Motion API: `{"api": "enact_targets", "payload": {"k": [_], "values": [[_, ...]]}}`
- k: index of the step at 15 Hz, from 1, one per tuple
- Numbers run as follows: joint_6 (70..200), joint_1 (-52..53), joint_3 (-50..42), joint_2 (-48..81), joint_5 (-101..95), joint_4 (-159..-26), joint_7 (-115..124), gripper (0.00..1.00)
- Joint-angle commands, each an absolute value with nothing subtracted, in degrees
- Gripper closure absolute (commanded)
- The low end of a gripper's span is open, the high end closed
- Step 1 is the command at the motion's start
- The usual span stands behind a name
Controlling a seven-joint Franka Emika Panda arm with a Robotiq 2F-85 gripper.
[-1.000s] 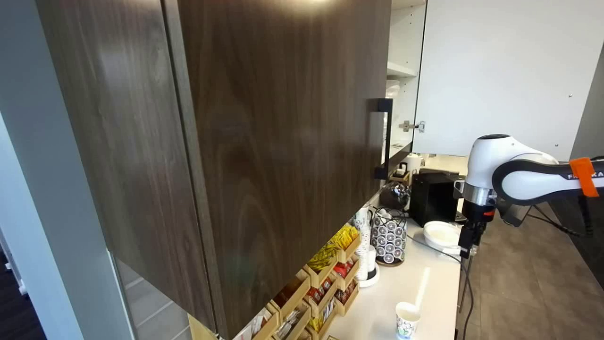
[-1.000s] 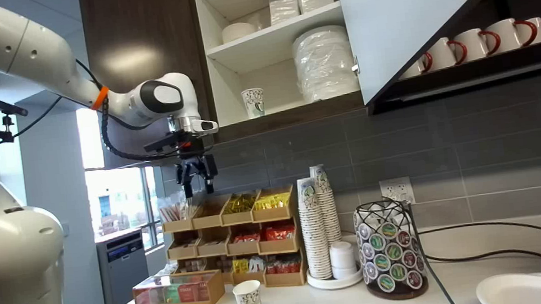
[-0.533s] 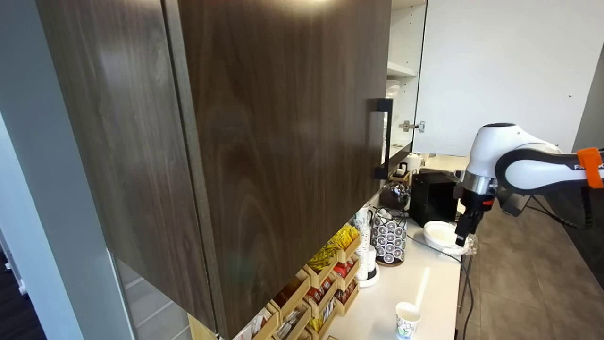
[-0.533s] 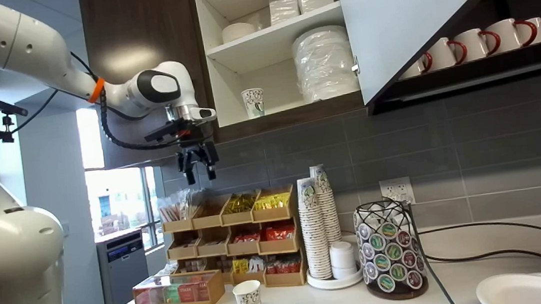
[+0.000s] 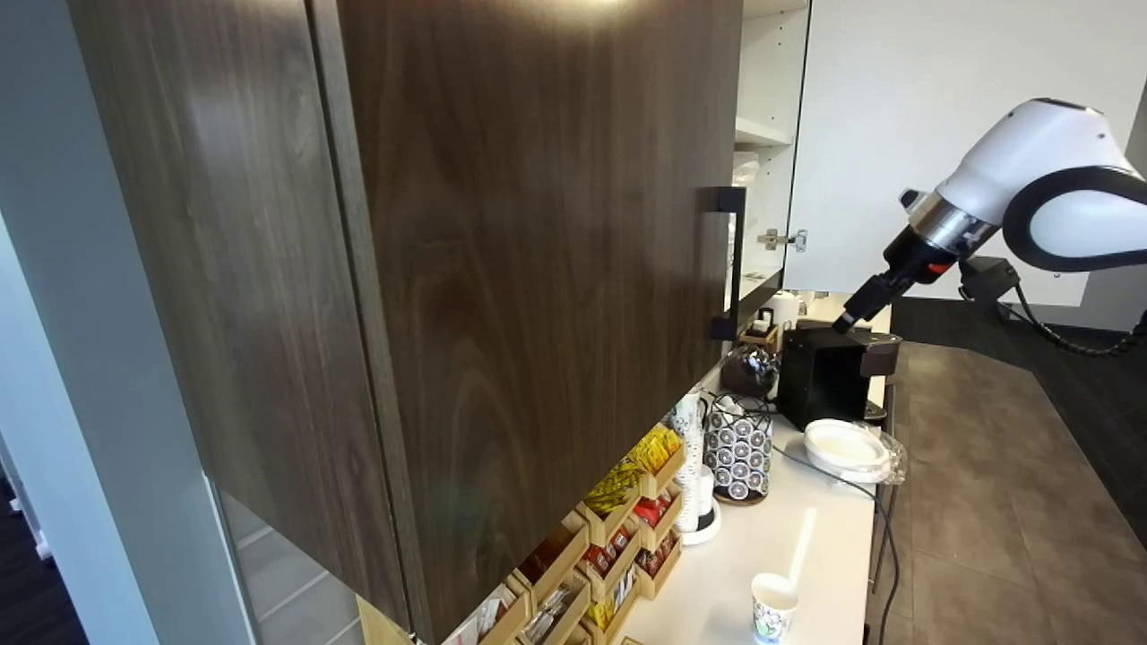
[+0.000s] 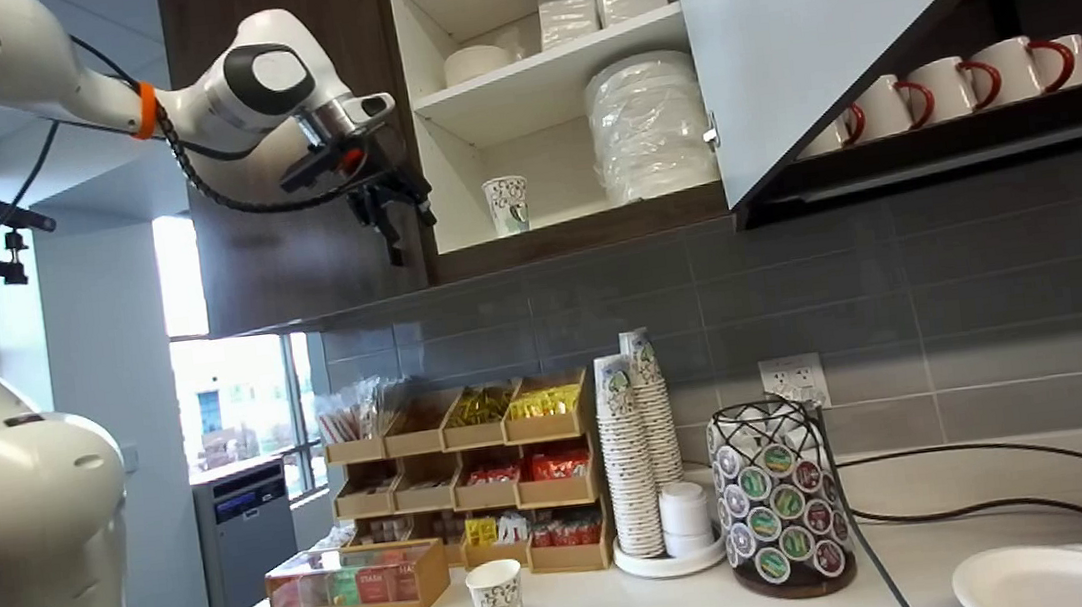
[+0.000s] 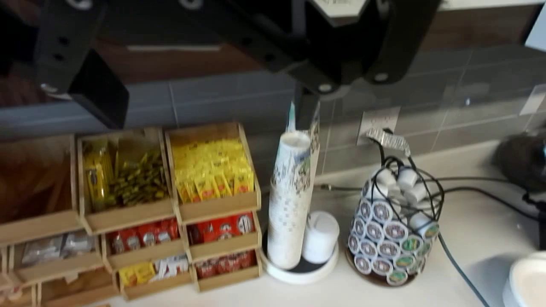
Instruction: Remove the coffee cup from the upper cabinet and put it in the coffee cup on the counter then place the two coffee cups in the upper cabinet
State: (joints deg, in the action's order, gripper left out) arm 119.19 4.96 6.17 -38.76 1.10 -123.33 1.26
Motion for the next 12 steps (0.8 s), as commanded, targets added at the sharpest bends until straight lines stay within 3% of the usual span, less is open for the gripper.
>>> {"api": "enact_targets", "payload": {"k": [1,7,12], "values": [[120.52,4.98,6.27,-38.46,1.00,-122.38,1.76,0.00],[121.92,3.31,7.48,-36.44,0.57,-120.21,5.75,0.00],[132.02,-0.92,9.76,-29.37,-0.61,-111.15,14.74,0.00]]}}
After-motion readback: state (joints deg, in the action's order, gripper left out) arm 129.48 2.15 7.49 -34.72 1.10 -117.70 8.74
